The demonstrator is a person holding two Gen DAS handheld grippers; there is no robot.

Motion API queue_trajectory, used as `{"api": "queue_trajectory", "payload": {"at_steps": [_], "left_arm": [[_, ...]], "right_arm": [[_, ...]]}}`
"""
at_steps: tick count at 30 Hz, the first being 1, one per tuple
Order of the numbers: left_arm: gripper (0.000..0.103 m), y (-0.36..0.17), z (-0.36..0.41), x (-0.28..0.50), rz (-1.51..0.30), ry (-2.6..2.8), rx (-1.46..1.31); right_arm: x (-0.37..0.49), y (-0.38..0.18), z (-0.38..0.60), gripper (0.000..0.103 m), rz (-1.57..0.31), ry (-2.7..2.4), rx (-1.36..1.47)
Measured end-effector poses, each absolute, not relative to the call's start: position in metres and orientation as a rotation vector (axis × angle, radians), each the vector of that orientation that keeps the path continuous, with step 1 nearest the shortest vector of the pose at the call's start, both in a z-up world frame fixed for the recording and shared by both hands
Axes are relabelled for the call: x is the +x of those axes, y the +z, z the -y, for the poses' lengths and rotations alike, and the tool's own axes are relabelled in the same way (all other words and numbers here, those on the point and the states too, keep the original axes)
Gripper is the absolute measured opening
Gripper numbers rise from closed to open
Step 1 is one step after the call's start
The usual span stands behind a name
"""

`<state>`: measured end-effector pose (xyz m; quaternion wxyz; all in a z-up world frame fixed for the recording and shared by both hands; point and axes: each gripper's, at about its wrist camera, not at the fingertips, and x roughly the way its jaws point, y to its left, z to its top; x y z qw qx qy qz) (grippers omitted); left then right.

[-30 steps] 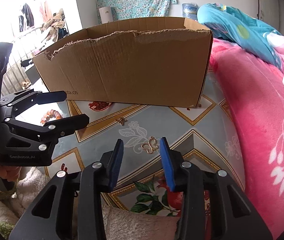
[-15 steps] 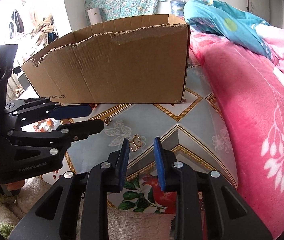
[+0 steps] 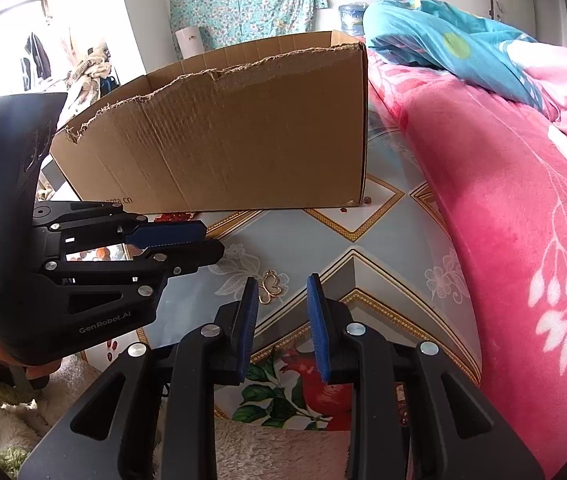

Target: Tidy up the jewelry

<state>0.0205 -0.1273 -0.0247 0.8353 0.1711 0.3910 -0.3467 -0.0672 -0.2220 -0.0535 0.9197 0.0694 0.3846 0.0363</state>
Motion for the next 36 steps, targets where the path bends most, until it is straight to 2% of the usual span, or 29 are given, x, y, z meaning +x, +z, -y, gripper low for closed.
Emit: {"api": "queue_trajectory", "payload": {"at_steps": [2, 17, 36], "left_arm": [[0.011, -0.024, 0.128, 0.022, -0.831, -0.734, 0.365], [0.011, -0.016, 0.12, 0.017, -0.815, -0.742, 0.342], [0.011, -0.005, 0.079, 0.013, -0.809, -0.691, 0.253]], "right_arm": [[-0.068, -0.053, 0.222, 0.025, -0.787, 0.075, 0.147], [-0.073, -0.05, 0.22, 0.025, -0.776, 0.078, 0.142], [-0.05, -0.054, 0.21, 0.025, -0.883, 0.172, 0.146]]}}
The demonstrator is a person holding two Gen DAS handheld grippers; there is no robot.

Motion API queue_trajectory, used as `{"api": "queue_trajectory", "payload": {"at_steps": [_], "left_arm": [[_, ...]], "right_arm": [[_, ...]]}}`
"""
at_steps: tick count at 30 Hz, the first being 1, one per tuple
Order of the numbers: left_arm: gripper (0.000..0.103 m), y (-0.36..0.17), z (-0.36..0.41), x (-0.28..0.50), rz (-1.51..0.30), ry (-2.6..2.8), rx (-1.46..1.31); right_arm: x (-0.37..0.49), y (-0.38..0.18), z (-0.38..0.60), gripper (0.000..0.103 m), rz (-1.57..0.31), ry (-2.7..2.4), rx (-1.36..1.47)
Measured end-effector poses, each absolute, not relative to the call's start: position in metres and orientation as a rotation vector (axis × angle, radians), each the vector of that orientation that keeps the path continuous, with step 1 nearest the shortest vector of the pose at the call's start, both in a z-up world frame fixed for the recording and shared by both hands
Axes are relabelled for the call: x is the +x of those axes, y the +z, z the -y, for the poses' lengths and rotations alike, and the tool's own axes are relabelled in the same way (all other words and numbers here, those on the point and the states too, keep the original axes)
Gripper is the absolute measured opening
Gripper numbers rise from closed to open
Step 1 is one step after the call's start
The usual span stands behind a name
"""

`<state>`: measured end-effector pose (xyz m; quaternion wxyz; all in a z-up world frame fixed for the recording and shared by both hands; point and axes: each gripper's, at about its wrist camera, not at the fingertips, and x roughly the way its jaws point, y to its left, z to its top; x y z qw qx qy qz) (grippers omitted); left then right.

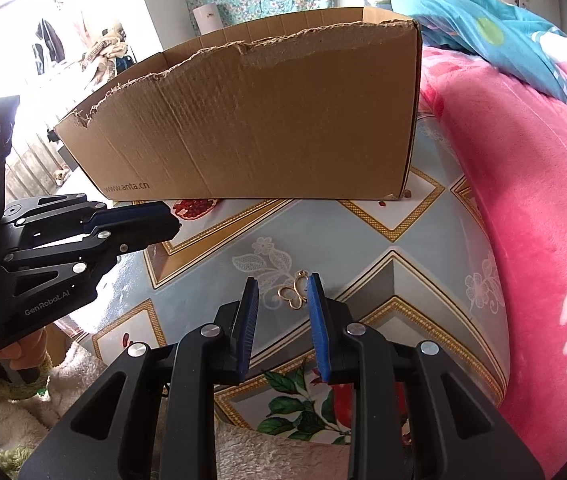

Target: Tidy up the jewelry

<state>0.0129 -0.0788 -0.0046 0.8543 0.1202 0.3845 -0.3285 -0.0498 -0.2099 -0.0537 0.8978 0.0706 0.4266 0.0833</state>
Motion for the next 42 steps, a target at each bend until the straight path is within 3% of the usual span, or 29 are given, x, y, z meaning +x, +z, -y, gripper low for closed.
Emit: {"api": "queue_trajectory", "payload": {"at_steps": [10, 21, 31, 36, 42], "left_arm": [[0.011, -0.001, 0.07, 0.011, -0.791, -0.697, 0.227], [0.011, -0.002, 0.066, 0.011, -0.792, -0.713, 0.215], [0.012, -0.006, 0.068, 0.013, -0.795, -0.723, 0.214], [0.011, -0.006, 0.068, 0.014, -0.796, -0.724, 0.212], [0.011, -0.006, 0.069, 0.015, -0.797, -0.724, 0.214]], "right_arm": [[-0.052, -0.049, 0.196, 0.025, -0.899, 0.208, 0.148], [-0.037, -0.038, 0.19, 0.03, -0.903, 0.313, -0.172], [-0.022, -0.039, 0.195, 0.03, -0.989, 0.451, -0.23], [-0.021, -0.039, 0.195, 0.028, -1.01, 0.485, -0.253], [-0.012, -0.04, 0.188, 0.019, -1.038, 0.517, -0.263]]}}
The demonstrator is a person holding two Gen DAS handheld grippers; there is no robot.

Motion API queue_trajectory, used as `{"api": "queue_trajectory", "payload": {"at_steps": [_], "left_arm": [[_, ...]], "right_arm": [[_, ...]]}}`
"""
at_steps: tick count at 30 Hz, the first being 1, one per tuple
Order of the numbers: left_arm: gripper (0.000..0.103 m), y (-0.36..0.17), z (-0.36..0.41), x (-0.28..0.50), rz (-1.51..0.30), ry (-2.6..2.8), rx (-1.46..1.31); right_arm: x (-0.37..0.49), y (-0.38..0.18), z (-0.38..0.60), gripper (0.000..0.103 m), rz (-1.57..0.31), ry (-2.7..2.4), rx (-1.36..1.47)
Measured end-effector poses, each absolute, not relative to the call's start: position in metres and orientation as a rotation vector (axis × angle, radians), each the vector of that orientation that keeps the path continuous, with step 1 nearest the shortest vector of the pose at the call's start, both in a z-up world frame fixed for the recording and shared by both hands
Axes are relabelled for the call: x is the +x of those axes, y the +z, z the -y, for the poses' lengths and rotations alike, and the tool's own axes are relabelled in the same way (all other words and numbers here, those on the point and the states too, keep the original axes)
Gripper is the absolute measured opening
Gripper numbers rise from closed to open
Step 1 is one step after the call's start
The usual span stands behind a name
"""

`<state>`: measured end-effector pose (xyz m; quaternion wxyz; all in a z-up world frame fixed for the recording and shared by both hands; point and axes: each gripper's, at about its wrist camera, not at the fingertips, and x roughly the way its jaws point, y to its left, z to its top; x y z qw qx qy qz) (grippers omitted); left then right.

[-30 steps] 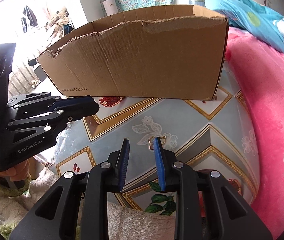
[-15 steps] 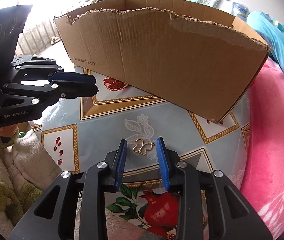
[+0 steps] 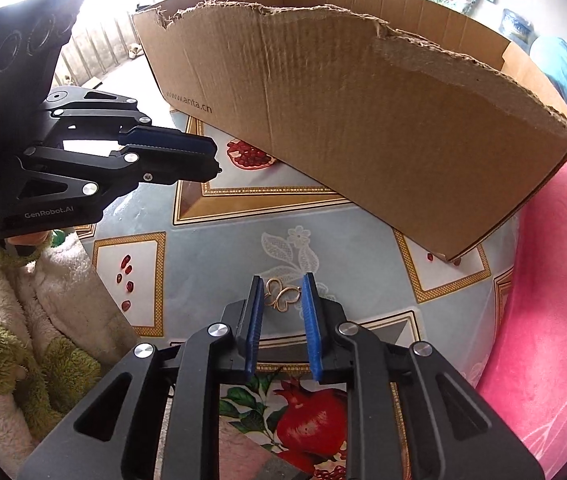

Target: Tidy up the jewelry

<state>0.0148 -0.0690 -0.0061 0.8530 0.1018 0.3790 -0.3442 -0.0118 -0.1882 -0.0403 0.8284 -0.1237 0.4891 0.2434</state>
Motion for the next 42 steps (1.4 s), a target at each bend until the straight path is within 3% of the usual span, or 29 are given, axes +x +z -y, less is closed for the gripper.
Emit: {"api": "queue_trajectory", "payload": {"at_steps": [6, 7, 33, 37, 42], "left_arm": [[0.011, -0.005, 0.07, 0.015, -0.793, -0.726, 0.214], [0.011, -0.005, 0.07, 0.015, -0.793, -0.727, 0.214], [0.011, -0.003, 0.063, 0.011, -0.779, -0.72, 0.203], [0.011, -0.002, 0.062, 0.009, -0.774, -0.724, 0.206], [0.011, -0.001, 0.061, 0.009, -0.77, -0.727, 0.208]], "right_arm": [[-0.008, -0.04, 0.185, 0.019, -1.045, 0.514, -0.252], [-0.009, -0.04, 0.184, 0.011, -1.045, 0.511, -0.25], [-0.022, -0.041, 0.183, 0.012, -1.111, 0.506, -0.016], [-0.027, -0.034, 0.18, 0.036, -1.047, 0.434, -0.098], [-0.024, -0.035, 0.176, 0.037, -1.03, 0.428, -0.218]]}}
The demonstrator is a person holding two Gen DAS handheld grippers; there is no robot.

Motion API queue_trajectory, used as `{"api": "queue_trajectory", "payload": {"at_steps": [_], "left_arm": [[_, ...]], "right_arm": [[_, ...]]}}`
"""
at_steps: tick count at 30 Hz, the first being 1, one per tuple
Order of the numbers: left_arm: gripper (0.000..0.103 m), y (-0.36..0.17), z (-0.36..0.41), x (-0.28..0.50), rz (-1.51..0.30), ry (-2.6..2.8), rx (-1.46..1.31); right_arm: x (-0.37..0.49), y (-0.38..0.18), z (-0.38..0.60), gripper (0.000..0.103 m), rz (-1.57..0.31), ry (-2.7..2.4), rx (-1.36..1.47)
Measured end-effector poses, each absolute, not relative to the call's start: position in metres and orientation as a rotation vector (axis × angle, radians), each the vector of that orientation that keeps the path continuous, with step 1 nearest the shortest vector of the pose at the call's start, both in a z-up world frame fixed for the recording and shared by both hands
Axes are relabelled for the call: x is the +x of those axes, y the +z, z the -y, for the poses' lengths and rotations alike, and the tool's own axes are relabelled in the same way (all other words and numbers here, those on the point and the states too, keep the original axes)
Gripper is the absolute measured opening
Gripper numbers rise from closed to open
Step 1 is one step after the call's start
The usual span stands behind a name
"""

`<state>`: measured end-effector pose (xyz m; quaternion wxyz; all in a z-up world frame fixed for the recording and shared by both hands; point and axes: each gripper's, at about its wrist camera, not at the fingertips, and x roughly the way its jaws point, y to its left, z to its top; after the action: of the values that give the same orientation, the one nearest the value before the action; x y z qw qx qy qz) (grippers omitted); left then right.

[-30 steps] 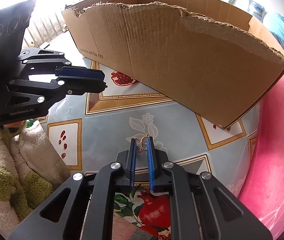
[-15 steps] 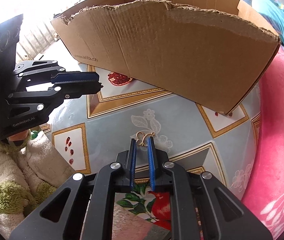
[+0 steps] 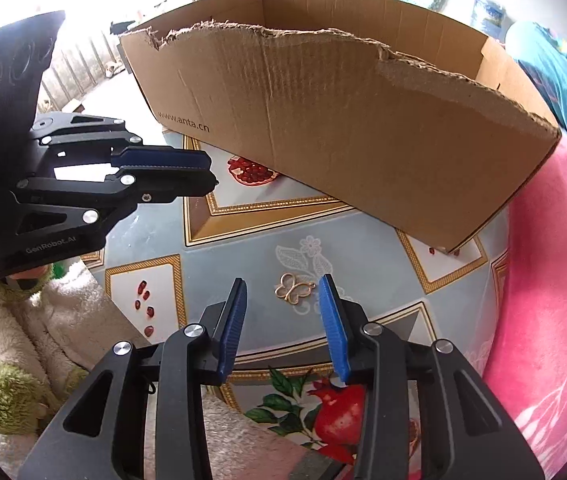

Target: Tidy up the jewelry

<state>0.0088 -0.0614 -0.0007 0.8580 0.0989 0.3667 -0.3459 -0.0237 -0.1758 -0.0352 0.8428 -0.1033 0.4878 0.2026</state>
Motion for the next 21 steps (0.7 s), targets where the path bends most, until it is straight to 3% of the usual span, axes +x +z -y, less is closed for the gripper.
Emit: {"api": "queue_trajectory", "payload": {"at_steps": [6, 13, 21], "left_arm": [[0.011, 0.0, 0.062, 0.009, -0.768, -0.728, 0.21], [0.011, -0.001, 0.062, 0.01, -0.771, -0.729, 0.206], [0.011, -0.001, 0.06, 0.01, -0.766, -0.726, 0.203]], "right_arm": [[-0.012, -0.044, 0.172, 0.035, -1.076, 0.504, -0.287], [0.002, -0.046, 0.171, 0.02, -1.105, 0.529, -0.299], [0.006, -0.047, 0.165, 0.02, -1.122, 0.53, -0.301]]}}
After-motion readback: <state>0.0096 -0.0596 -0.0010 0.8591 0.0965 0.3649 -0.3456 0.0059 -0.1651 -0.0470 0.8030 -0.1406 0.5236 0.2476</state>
